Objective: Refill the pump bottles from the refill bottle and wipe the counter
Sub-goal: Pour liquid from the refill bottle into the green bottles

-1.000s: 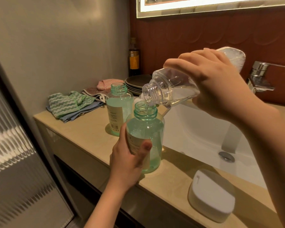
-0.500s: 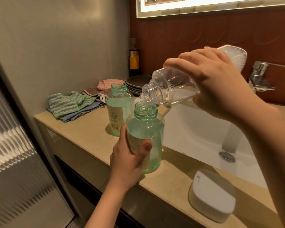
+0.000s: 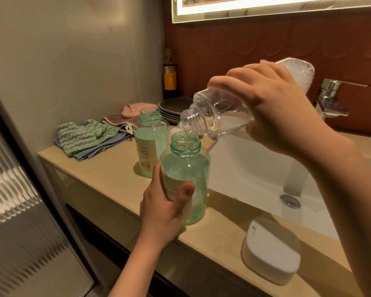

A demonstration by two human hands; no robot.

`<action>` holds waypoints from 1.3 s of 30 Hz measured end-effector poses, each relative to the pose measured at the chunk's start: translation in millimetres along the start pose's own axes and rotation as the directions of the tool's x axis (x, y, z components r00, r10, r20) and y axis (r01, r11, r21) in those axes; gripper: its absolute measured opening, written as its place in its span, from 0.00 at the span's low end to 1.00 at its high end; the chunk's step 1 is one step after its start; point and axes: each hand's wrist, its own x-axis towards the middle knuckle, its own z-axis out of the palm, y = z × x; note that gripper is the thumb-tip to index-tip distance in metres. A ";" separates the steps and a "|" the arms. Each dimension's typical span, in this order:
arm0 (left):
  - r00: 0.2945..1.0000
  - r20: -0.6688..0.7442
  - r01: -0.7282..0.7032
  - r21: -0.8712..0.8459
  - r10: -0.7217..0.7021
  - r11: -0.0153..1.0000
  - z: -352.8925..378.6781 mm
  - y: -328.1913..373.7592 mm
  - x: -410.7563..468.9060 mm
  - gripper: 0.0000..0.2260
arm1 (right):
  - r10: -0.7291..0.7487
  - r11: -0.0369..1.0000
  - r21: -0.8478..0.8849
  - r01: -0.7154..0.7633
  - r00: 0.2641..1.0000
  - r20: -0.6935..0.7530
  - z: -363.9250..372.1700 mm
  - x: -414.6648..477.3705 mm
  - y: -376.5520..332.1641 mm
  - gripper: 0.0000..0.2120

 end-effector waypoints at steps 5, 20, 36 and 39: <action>1.000 -0.003 -0.005 0.000 0.005 1.000 0.3 1.5 0.0 0.35 | 0.012 1.000 -0.021 -0.012 1.000 -0.014 -2.5 0.0 -1.3 0.36; 1.000 0.016 0.014 0.041 -0.015 0.999 -0.2 1.9 0.4 0.38 | 0.053 0.998 -0.039 -0.053 0.999 0.013 -3.1 -1.4 -4.2 0.37; 0.998 0.043 0.033 0.069 -0.036 0.997 -2.6 6.4 -0.5 0.49 | 0.019 0.997 -0.074 -0.017 0.999 0.033 -12.4 3.3 -6.6 0.35; 0.998 0.054 0.032 0.073 -0.036 0.997 -2.2 6.1 -0.6 0.49 | 0.003 0.997 -0.083 0.000 1.000 0.028 -14.2 4.8 -5.7 0.34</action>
